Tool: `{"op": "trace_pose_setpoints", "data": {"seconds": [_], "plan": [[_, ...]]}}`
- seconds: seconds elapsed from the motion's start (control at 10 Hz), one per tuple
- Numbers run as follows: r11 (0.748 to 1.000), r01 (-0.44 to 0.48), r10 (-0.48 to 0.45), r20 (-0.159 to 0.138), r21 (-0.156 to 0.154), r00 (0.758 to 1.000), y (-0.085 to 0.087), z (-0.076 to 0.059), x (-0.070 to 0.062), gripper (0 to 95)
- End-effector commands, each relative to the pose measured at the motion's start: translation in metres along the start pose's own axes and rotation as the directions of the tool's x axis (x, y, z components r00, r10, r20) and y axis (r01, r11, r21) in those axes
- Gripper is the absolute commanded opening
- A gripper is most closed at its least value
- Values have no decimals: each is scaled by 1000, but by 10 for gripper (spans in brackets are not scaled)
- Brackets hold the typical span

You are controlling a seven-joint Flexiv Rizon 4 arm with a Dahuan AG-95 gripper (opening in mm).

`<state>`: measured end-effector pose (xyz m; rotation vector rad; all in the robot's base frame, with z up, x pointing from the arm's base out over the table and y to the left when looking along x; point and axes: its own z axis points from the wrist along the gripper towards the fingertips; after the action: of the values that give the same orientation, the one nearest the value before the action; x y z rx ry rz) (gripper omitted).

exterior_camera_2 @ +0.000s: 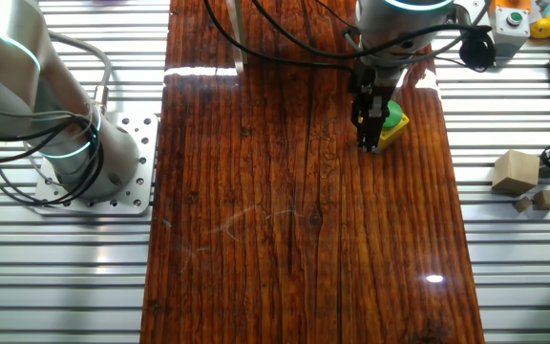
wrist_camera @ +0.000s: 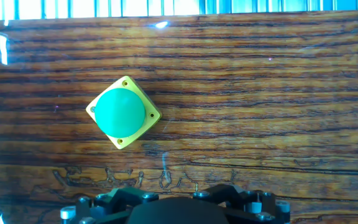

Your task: Put the object on the shelf

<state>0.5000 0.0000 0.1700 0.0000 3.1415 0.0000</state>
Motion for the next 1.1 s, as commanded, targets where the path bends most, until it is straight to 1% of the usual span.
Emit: {"op": "trace_pose_setpoints", "data": {"seconds": [0.1,0.2,0.7,0.9,1.1], "plan": [[936,335,-334,31,-105,942,0,0,0,0],[936,337,-336,28,-100,941,0,0,0,0],[936,337,-336,27,-100,942,0,0,0,0],[936,337,-336,31,-101,942,0,0,0,0],[945,311,-310,31,-102,950,0,0,0,0]]}}
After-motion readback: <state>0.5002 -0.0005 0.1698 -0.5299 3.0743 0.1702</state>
